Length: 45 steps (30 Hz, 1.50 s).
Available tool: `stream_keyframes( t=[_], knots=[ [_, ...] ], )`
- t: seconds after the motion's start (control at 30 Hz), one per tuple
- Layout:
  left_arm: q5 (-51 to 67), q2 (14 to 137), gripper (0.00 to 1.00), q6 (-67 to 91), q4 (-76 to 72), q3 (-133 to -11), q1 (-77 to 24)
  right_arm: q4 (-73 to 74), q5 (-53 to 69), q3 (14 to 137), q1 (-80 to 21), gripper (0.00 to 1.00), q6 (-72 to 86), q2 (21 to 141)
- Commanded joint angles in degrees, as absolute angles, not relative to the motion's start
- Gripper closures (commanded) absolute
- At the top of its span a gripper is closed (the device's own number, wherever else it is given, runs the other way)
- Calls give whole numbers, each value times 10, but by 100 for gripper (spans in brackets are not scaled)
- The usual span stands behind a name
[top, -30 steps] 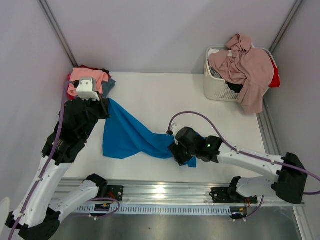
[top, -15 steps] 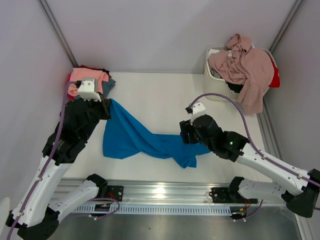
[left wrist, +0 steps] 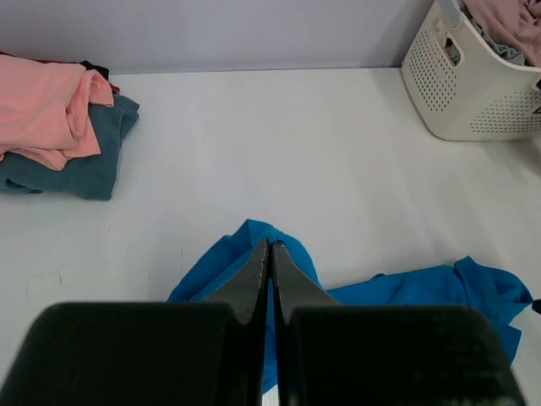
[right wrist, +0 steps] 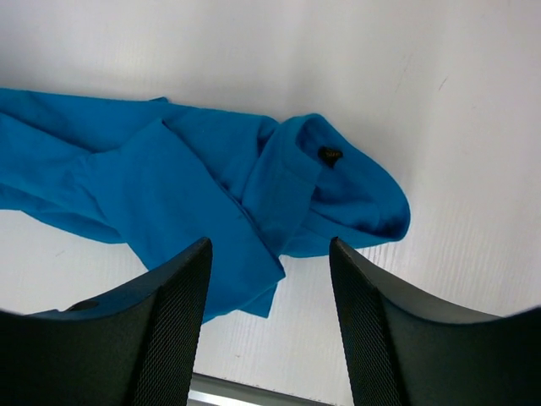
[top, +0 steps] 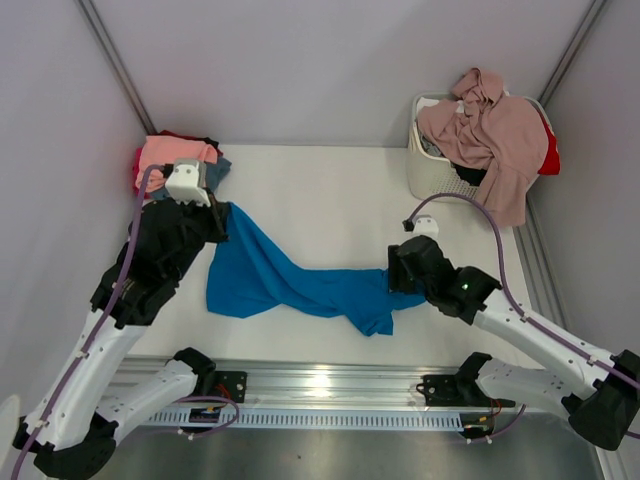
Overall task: Fold and stack the t-shirts
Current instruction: Flatten out the tshirt
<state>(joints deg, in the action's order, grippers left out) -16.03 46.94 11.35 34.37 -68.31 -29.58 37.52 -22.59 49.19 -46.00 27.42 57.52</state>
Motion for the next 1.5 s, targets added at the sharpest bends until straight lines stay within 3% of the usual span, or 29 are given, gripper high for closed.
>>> stream_keyframes(
  t=[0.0, 0.9, 1.47],
  knots=[
    [-151, 469, 99, 105, 316, -679, -301, 376, -201, 476, -459, 39, 308, 566],
    [-156, 490, 99, 103, 308, -675, -306, 355, -140, 383, -458, 46, 370, 548],
    [-157, 502, 99, 100, 301, -679, -312, 275, -113, 296, -431, 52, 415, 425]
  ],
)
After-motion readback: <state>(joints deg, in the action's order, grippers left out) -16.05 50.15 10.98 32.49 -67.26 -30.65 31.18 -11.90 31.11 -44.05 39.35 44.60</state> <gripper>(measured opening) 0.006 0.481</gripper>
